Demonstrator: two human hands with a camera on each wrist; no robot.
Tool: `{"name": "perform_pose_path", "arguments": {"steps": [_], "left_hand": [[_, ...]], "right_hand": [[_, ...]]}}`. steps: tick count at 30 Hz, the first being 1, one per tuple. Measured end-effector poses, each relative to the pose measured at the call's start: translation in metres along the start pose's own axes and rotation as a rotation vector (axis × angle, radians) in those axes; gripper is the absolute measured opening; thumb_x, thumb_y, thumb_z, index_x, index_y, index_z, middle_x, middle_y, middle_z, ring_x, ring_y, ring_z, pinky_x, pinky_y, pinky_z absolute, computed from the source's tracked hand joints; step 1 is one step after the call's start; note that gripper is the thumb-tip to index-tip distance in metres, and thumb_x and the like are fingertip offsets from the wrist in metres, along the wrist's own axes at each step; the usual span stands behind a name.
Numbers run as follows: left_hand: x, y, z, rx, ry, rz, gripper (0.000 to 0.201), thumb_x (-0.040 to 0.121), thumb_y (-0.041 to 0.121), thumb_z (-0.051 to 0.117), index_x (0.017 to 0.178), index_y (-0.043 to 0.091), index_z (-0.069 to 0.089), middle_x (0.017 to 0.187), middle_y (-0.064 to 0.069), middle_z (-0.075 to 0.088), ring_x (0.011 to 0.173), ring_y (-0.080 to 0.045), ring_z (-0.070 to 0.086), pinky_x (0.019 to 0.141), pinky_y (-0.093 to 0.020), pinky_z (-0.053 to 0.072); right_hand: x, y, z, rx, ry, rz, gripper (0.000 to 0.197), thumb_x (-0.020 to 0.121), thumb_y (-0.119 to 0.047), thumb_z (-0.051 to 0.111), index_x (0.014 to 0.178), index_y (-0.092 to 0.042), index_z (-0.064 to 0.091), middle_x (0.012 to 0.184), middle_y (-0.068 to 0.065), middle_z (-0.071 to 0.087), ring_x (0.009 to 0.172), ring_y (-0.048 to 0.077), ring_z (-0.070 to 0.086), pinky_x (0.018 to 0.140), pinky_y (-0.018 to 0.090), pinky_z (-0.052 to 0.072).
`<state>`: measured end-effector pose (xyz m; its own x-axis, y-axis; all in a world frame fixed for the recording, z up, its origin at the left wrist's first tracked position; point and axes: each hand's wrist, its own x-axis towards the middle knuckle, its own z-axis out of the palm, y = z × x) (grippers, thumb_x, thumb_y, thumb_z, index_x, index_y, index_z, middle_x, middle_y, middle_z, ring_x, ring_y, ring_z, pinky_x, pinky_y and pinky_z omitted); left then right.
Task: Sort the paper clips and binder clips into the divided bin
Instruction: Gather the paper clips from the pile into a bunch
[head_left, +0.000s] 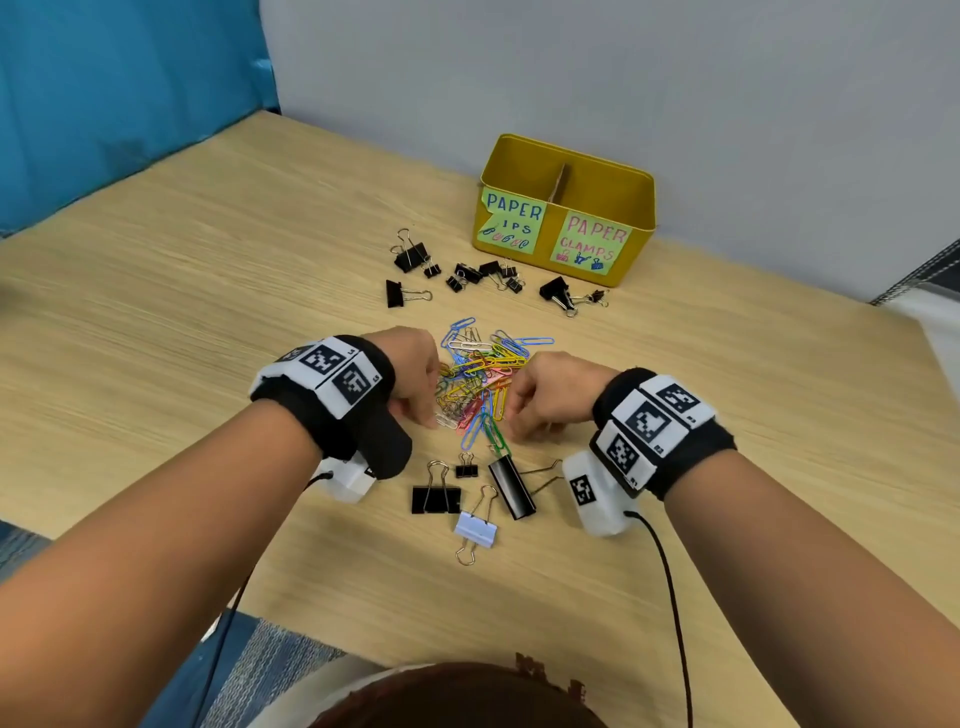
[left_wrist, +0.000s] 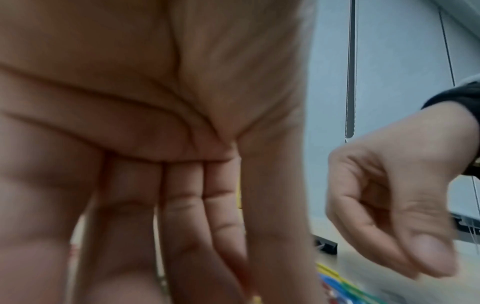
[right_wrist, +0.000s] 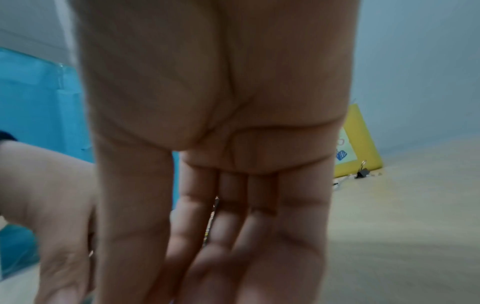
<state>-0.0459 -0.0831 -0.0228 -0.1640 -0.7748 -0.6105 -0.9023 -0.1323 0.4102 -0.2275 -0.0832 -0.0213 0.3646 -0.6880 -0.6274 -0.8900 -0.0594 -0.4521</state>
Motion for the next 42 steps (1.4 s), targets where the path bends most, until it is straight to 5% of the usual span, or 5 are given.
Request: {"name": "perform_pose_path", "arguments": {"steps": [4,9,31,39,42], "left_hand": [[0.000,0.000,0.010,0.051,-0.026,0.017,0.024,0.071,0.012,0.080,0.061,0.011,0.058,0.045,0.001,0.055,0.020,-0.001,0.043,0.029,-0.007,0.033],[-0.001,0.003,0.007,0.057,0.102,0.050,0.029,0.068,0.027,0.082,0.071,0.012,0.058,0.055,-0.002,0.052,0.040,-0.013,0.043,0.038,-0.015,0.033],[0.009,0.030,0.032,0.460,0.106,0.179,0.055,0.059,0.060,0.075,0.078,0.013,0.053,0.075,0.000,0.056,0.075,-0.020,0.054,0.063,-0.027,0.042],[0.010,0.015,0.004,0.244,0.400,0.111,0.040,0.073,0.045,0.073,0.085,0.017,0.047,0.096,-0.005,0.055,0.087,-0.022,0.052,0.074,-0.032,0.043],[0.007,0.006,-0.004,0.100,0.456,0.100,0.047,0.068,0.041,0.078,0.099,0.015,0.052,0.111,-0.007,0.048,0.107,-0.024,0.050,0.085,-0.037,0.045]], "right_hand": [[0.006,-0.006,0.011,0.138,-0.096,-0.034,0.021,0.086,0.003,0.055,0.103,0.000,0.068,0.062,0.008,0.054,0.049,0.012,0.049,0.046,0.021,0.045],[0.010,-0.001,0.000,0.175,0.113,-0.022,0.031,0.083,0.006,0.049,0.065,-0.017,0.059,0.058,0.010,0.052,0.048,0.019,0.045,0.049,0.026,0.042],[0.014,0.003,0.001,0.102,-0.162,0.051,0.023,0.082,0.001,0.059,0.070,-0.017,0.065,0.063,0.004,0.057,0.054,0.012,0.055,0.045,0.020,0.049],[0.018,0.005,-0.013,0.183,0.176,0.024,0.026,0.085,0.001,0.050,0.071,-0.018,0.060,0.065,0.009,0.058,0.051,0.019,0.048,0.046,0.026,0.045],[0.014,0.008,-0.023,-0.038,0.354,-0.016,0.010,0.081,-0.009,0.064,0.082,-0.018,0.061,0.085,0.005,0.061,0.070,0.017,0.054,0.051,0.019,0.043]]}}
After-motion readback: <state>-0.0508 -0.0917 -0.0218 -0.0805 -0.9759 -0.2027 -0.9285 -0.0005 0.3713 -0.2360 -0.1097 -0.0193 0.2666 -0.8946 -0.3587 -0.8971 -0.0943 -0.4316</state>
